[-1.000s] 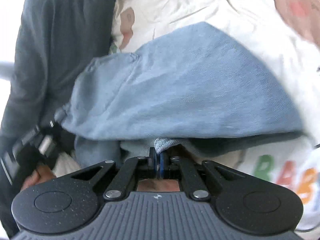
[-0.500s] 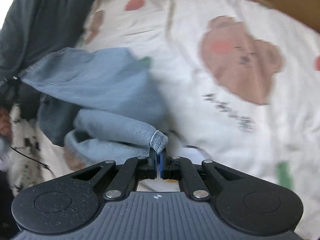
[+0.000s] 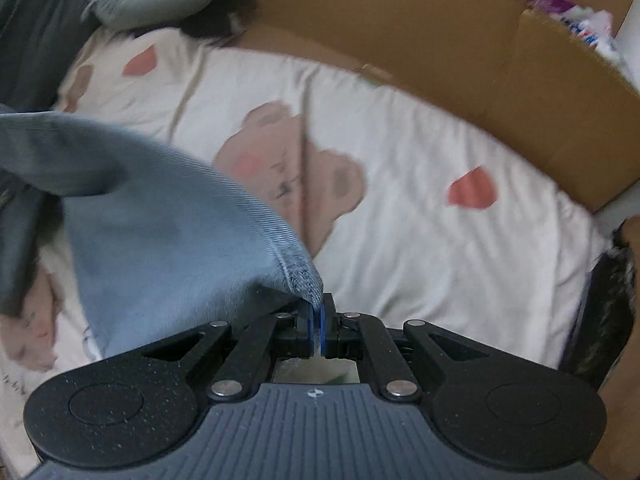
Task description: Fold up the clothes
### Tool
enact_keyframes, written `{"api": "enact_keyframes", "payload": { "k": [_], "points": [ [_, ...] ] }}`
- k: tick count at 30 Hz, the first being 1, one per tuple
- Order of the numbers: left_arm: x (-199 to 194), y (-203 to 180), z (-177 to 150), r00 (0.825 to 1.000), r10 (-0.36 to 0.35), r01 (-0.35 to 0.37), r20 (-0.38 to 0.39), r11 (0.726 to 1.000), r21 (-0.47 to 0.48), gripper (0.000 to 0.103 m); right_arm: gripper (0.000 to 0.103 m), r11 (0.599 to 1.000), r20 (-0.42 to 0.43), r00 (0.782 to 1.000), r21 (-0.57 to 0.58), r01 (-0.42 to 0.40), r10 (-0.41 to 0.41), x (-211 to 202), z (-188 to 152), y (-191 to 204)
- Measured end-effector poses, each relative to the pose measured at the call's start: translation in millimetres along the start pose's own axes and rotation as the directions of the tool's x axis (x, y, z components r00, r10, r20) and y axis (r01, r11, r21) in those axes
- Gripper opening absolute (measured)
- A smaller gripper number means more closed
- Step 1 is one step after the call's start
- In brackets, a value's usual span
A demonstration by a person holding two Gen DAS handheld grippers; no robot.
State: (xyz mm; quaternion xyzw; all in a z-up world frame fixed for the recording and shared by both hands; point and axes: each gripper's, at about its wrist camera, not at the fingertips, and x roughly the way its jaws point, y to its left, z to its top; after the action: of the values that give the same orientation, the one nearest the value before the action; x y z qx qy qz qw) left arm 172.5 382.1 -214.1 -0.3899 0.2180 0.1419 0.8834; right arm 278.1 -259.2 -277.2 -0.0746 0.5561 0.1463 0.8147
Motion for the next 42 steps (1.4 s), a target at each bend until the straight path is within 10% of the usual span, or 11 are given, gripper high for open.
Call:
{"api": "enact_keyframes", "payload": {
  "k": [20,25,29,35,42],
  "points": [
    [135,-13,38,0.977,0.206,-0.202,-0.061,0.977,0.069,0.004,0.000,0.965,0.045,0.985,-0.195,0.174,-0.169,81,111,0],
    [163,-9,34,0.964,0.225,-0.218,-0.144,0.974,0.063,0.024,0.002,0.958,0.050,0.971,-0.162,0.237,-0.232,106,131,1],
    [161,-14,24,0.964,0.211,-0.191,-0.162,0.973,0.130,0.052,0.013,0.962,0.066,0.969,-0.125,0.244,-0.237,114,133,5],
    [134,2,9,0.961,0.203,-0.173,-0.187,0.971,0.167,0.052,0.042,0.957,0.140,0.970,-0.184,0.224,-0.200,99,126,26],
    [75,32,-4,0.959,0.209,-0.175,-0.191,0.967,0.183,0.052,0.042,0.960,0.147,0.981,-0.228,0.161,-0.130,80,119,43]
  ]
}}
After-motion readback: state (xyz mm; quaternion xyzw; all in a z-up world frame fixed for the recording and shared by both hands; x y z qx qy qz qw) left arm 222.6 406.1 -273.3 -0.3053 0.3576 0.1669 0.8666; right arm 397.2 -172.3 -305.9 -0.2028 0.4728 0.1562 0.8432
